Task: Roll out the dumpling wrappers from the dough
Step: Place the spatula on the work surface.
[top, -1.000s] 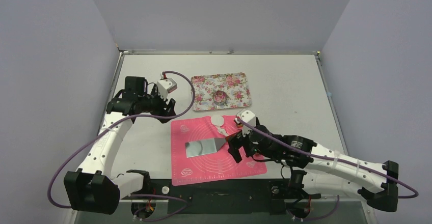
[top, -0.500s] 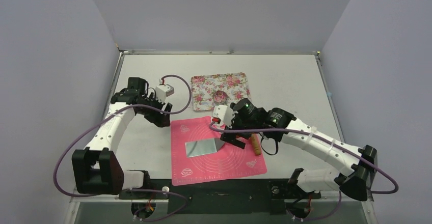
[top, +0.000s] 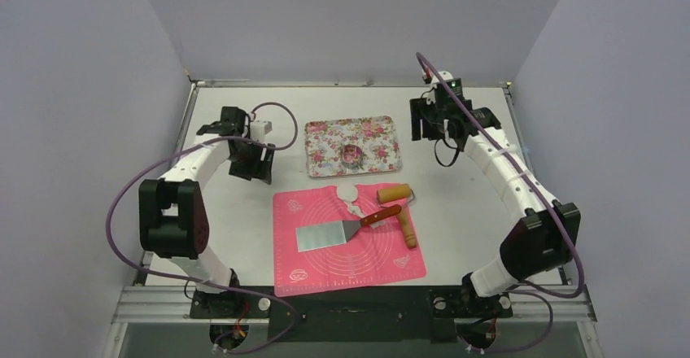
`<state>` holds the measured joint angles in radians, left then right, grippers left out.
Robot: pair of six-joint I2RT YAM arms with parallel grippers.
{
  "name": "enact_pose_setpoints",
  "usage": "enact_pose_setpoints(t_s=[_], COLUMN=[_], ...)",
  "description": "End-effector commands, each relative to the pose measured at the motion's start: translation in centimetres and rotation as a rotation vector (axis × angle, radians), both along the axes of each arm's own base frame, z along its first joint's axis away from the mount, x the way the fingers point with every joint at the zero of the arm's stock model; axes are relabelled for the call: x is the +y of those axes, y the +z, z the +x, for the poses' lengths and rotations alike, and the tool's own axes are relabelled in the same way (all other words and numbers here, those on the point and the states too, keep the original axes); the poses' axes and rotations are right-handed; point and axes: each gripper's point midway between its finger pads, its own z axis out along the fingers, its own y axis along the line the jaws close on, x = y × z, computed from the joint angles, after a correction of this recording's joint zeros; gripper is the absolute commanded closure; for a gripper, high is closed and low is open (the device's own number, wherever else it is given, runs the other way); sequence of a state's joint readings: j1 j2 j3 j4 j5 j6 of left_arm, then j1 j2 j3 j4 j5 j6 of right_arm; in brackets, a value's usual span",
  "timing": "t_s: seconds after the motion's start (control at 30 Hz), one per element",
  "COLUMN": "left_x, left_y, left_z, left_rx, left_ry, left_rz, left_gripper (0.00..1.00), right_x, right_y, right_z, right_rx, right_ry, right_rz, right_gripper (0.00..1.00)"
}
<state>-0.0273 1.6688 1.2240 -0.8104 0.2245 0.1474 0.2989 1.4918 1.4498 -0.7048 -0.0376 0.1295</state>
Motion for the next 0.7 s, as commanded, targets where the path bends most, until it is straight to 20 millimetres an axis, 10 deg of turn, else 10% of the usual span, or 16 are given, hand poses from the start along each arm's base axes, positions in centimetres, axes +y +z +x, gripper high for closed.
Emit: enact_pose_setpoints(t_s=[0.0,0.37,0.67], left_x=[-2.4,-4.6,-7.4], left_y=[-0.5,-5.4,-6.5], left_z=[0.9,-2.5,-3.2], left_rx=[-0.078,0.029,0.068], left_ry=[0.048,0.113,0.119], left_rz=[0.053,-0.036,-0.142], left_gripper=[0.37,0.37,0.37], right_x=[-0.6,3.2,4.3], right_y=[-6.9,-17.0,-19.4], right_z=[0.6,-0.4,-3.1], right_rx=[0.13,0.38,0.457], right_ry=[-0.161,-0.093,-0.101], right_rz=[-0.045,0.014,0.045], right_gripper=[0.4,0.36,0.36])
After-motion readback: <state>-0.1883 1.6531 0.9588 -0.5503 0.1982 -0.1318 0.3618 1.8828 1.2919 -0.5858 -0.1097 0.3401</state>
